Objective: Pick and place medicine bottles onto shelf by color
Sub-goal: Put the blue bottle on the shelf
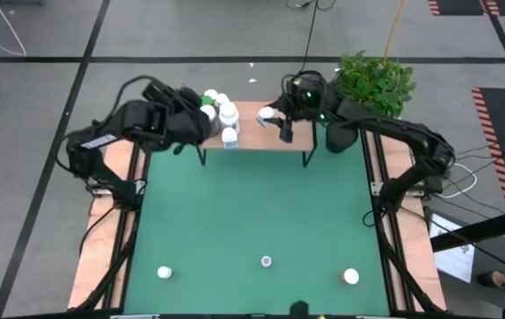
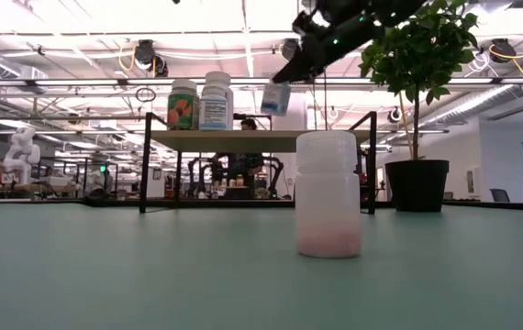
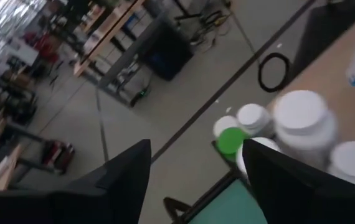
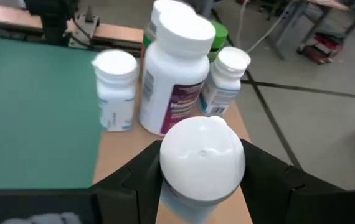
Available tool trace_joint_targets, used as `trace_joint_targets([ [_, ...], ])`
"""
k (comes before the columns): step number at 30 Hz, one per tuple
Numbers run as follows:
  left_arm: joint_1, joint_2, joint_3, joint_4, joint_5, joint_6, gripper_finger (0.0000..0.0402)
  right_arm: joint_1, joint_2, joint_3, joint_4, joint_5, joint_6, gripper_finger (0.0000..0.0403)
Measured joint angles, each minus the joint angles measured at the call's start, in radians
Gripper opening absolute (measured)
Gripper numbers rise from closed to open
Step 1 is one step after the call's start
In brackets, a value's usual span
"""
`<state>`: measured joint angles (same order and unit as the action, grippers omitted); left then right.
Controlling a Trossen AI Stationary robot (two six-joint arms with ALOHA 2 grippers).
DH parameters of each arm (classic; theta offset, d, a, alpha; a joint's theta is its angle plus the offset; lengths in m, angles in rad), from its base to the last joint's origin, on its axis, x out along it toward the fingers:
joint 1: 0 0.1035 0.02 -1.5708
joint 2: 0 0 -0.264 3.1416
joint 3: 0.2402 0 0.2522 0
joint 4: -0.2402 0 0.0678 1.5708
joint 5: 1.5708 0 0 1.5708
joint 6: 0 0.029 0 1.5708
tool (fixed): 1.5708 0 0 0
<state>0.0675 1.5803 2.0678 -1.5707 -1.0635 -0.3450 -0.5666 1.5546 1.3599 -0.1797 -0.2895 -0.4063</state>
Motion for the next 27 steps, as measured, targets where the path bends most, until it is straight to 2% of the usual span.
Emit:
trace_joint_targets([
  [4,0.053,-0.009,0.0,0.0,0.021,0.014,0.0242,-0.051,0.095,0.086,-0.029,-0.097,-0.059,0.0169],
  [15,0.111,-0.01,0.0,0.004,0.044,0.029,0.0239,-0.122,0.286,0.25,-0.041,-0.236,-0.137,0.0169],
  [27,0.124,-0.01,0.0,0.012,0.044,0.024,0.0237,-0.127,0.352,0.286,-0.032,-0.244,-0.163,0.0169],
])
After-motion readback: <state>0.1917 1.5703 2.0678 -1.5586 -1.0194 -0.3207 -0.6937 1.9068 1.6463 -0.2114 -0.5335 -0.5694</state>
